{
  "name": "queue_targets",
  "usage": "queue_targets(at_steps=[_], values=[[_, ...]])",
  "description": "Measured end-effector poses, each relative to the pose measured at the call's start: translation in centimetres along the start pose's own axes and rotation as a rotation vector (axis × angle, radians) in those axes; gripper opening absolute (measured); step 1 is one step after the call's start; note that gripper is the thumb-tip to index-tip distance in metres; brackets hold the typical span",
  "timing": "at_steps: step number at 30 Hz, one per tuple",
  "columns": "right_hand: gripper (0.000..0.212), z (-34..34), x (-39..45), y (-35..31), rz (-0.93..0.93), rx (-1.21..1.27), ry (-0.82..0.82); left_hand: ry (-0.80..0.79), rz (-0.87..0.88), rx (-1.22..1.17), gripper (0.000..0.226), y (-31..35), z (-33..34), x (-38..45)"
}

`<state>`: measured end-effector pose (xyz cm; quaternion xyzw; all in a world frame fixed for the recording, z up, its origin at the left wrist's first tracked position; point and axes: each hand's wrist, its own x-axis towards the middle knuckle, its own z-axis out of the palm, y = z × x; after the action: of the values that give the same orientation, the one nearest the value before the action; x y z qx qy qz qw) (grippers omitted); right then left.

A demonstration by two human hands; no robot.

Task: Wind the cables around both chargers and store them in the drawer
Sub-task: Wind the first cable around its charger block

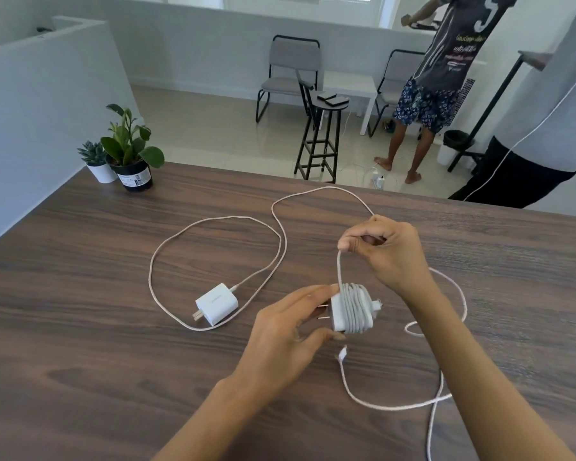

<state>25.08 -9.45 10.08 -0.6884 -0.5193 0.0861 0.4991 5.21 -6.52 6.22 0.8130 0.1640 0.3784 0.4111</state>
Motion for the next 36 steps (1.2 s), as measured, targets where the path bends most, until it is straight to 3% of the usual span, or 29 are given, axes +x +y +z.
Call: queue_targets(at_steps=[6,8,11,16,19,24,29,36], values=[[0.008,0.5,-0.7,1.0,0.123,0.197,0.045,0.116,0.058,-0.04,0.044,1.4,-0.9,-0.3],[0.019,0.8,-1.3,1.0,0.165,0.268,0.047,0.17,0.026,-0.052,0.045,1.6,-1.4,0.0],[0.017,1.8,-2.4,1.2,0.183,0.278,0.084,0.24,-0.099,-0.242,0.049,2.0,-1.8,0.8],[0.023,3.4,-5.0,1.5,-0.072,0.028,0.339,0.348,-0.247,-0.481,0.053,2.2,-3.2,2.5],[0.022,4.0,-6.4,1.6,-0.254,-0.185,0.313,0.382,-0.274,-0.441,0.052,2.1,-3.7,3.6],[0.022,5.7,-8.3,1.5,-0.376,-0.325,0.252,0.39,-0.286,-0.276,0.052,1.0,-3.5,4.8],[0.014,5.3,-8.5,0.2,-0.36,-0.377,0.277,0.377,-0.273,-0.13,0.054,-1.1,-3.7,5.2],[0.008,4.0,-8.3,-1.7,-0.322,-0.292,0.17,0.318,-0.194,0.015,0.056,-2.8,-3.1,4.6]])
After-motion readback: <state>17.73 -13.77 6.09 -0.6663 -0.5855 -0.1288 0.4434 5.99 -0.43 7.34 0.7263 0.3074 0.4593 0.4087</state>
